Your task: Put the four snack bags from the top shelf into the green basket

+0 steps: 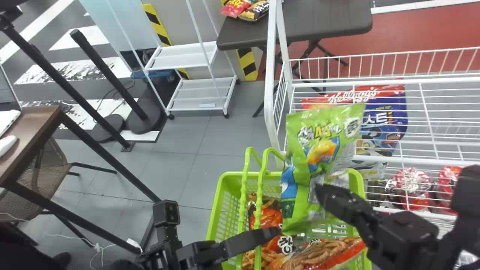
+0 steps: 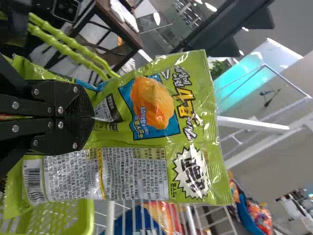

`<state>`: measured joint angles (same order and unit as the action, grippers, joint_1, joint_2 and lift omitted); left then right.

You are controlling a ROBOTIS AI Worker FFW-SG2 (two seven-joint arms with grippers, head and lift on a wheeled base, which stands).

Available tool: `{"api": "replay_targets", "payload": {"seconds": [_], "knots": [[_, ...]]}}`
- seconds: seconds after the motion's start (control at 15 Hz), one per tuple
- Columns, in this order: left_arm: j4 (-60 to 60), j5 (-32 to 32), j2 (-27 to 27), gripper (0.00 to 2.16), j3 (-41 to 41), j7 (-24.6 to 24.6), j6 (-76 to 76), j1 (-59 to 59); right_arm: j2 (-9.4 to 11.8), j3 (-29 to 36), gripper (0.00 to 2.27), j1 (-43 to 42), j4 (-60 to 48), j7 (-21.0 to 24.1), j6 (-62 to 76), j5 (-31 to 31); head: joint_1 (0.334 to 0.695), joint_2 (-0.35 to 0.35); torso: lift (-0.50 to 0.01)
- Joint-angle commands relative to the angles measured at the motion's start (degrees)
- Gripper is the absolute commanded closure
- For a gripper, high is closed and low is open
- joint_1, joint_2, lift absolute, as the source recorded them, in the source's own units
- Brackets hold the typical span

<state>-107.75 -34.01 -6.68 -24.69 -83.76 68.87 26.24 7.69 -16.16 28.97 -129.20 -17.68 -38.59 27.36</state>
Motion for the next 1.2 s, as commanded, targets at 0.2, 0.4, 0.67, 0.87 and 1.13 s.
{"api": "replay_targets", "payload": {"seconds": [0.2,0.4,0.67,0.87,1.13], "knots": [[0.4,0.2,0.0,2.15,0.1,0.1,0.0,-0.5,4.4,-3.2,0.02,1.3,0.0,-1.6,4.0,0.8,0.695,0.35,-0.001],[0.4,0.2,0.0,2.15,0.1,0.0,0.0,-0.4,5.3,-1.5,0.05,3.5,-4.1,-1.5,3.1,1.3,0.695,0.35,-0.001],[0.1,-0.1,0.0,2.15,0.1,-0.1,0.0,0.0,2.9,12.1,0.06,2.7,-5.4,-1.2,3.6,1.1,0.695,0.35,-0.001],[-0.4,-0.2,0.0,2.15,0.3,-0.2,0.0,0.2,0.8,19.8,0.06,-6.0,1.9,0.5,4.5,-3.7,0.695,0.174,-0.001],[-0.7,-0.4,-0.2,2.15,0.2,-0.5,0.0,0.7,0.7,22.4,0.06,-20.4,16.3,2.7,4.7,-12.1,0.695,-0.006,-0.001]]}}
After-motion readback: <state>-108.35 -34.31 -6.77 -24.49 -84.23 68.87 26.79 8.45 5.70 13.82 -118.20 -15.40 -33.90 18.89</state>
